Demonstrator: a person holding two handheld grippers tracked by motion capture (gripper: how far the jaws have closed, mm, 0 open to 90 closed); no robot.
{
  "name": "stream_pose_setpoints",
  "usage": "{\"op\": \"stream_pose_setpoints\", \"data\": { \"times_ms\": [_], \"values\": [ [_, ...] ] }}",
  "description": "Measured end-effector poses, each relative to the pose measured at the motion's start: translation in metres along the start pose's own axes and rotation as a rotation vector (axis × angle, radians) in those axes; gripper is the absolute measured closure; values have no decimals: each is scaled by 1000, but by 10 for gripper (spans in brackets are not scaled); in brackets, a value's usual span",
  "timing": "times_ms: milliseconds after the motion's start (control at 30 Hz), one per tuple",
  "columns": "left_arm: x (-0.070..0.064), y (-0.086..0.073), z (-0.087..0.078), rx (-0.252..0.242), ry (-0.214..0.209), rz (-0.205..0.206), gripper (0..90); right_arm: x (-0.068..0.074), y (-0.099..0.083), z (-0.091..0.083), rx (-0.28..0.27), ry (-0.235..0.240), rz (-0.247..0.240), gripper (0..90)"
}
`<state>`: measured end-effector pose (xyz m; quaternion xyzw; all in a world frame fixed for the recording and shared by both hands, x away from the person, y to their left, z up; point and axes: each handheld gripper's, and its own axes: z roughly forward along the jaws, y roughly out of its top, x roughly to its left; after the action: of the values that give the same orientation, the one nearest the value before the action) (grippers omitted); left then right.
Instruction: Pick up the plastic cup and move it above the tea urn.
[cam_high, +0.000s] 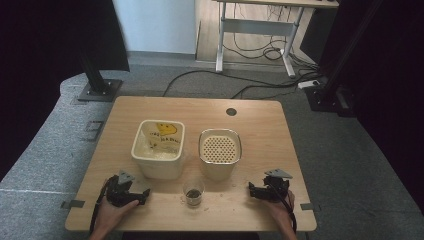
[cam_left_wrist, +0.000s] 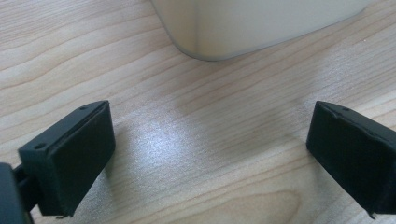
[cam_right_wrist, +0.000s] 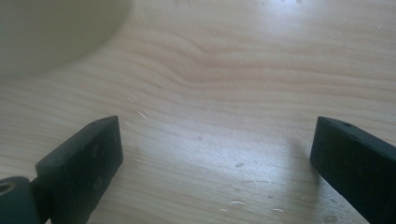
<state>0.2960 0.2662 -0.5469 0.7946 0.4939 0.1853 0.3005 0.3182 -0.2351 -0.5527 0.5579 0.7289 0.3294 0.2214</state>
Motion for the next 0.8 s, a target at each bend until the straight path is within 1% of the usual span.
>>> {"op": "stream_pose_setpoints", "data": {
  "times_ms": [33, 67, 167, 233, 267, 333, 400, 500, 567, 633, 700, 800],
  "values": [
    [0, 0, -1, -1, -1, 0, 22, 0, 1, -3, -19, 20, 10, 31],
    [-1, 0, -1, 0, -1, 0, 27, 2, 1, -9, -52, 44, 17, 37],
    [-1, -1, -2, -1, 0, 1, 40, 14, 3, -23, -128, 119, 7, 51],
    [-1, -1, -2, 0, -1, -1, 45, 27, 4, -31, -163, 179, -12, 58],
    [-1, -1, -3, 1, -2, -1, 49, 38, 4, -35, -185, 217, -33, 62],
    [-1, -1, -3, 2, -2, -1, 58, 58, 5, -40, -206, 287, -76, 70],
    [-1, -1, -4, 2, -2, -3, 64, 76, 6, -41, -217, 342, -114, 72],
    [0, -2, -4, 1, -2, -5, 67, 108, 8, -38, -217, 433, -192, 71],
    [0, -1, -4, -1, -1, -6, 67, 124, 9, -34, -209, 488, -222, 72],
    [0, -1, -4, -1, -1, -6, 67, 137, 11, -29, -203, 529, -239, 71],
    [0, -1, -4, -1, 0, -6, 68, 154, 15, -24, -198, 556, -274, 73],
    [0, -1, -4, 0, 1, -7, 69, 172, 19, -13, -192, 564, -300, 92]
  ]
}}
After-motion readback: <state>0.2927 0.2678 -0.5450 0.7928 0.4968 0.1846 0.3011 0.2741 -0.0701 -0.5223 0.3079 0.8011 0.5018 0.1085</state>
